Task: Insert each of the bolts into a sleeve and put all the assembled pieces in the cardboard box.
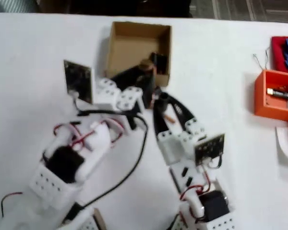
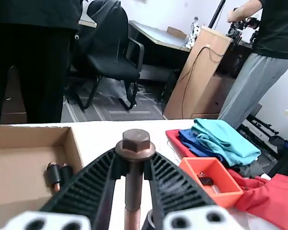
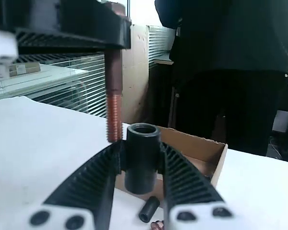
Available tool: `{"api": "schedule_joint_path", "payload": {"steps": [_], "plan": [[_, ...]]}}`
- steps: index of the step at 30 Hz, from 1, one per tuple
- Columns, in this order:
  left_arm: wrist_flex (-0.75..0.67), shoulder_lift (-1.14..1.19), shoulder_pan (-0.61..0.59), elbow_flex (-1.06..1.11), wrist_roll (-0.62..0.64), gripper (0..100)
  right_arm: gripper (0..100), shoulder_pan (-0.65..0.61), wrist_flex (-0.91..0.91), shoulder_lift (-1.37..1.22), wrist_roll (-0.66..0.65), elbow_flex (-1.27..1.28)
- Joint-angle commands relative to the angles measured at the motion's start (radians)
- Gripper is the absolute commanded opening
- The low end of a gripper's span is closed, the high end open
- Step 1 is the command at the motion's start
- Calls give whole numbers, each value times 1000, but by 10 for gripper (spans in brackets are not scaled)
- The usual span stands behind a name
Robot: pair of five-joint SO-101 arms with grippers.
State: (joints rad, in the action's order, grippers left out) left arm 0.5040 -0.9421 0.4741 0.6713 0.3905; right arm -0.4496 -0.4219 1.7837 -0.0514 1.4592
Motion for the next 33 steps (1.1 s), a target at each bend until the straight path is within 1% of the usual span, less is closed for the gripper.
{"api": "schedule_joint_path", "payload": {"steps": [1,10,20,29,33], "plan": [[-68,5,14,-61,-8,27,22,-12,21,16,-12,-8],[-68,12,17,-101,-8,27,22,-12,21,15,-18,-2],[-74,14,17,-41,-9,27,22,-12,22,15,-18,-2],[-71,14,17,-39,-9,27,22,-12,22,15,-18,-2],[-68,15,35,-39,-9,27,22,-12,22,15,-20,-2]]}}
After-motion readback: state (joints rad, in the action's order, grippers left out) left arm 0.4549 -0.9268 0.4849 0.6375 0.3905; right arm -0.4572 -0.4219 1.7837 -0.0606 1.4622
